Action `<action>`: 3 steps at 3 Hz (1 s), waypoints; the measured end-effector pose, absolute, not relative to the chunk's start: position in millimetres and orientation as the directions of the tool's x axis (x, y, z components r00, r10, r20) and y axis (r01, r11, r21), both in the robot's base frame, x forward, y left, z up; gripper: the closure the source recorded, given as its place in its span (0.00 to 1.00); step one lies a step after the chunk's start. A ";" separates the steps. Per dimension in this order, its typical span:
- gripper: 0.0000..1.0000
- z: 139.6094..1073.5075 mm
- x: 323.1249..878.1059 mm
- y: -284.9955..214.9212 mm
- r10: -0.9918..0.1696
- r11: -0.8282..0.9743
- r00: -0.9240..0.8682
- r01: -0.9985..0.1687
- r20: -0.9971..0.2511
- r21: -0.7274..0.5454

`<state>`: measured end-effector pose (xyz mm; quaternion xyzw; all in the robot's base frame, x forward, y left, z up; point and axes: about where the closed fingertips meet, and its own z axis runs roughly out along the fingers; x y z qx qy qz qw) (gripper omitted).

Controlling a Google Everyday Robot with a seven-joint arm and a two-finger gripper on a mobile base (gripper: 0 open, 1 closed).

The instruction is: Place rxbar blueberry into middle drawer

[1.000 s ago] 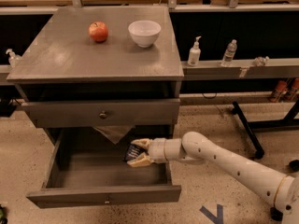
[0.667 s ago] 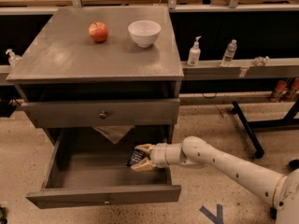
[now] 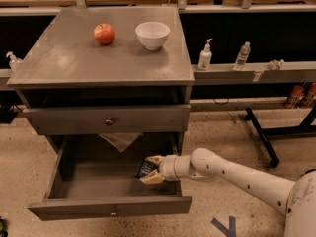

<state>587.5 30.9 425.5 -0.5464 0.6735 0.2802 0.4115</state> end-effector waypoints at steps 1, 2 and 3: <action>0.08 425.5 587.0 32.5 -0.504 0.244 -0.063 -0.967 -0.861 -0.071; 0.00 425.4 586.4 34.1 -0.503 0.241 -0.063 -0.968 -0.862 -0.070; 0.00 425.4 586.3 34.2 -0.503 0.241 -0.063 -0.968 -0.862 -0.070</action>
Offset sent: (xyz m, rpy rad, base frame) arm -0.0004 0.0014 -0.0001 0.0014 0.0006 0.0021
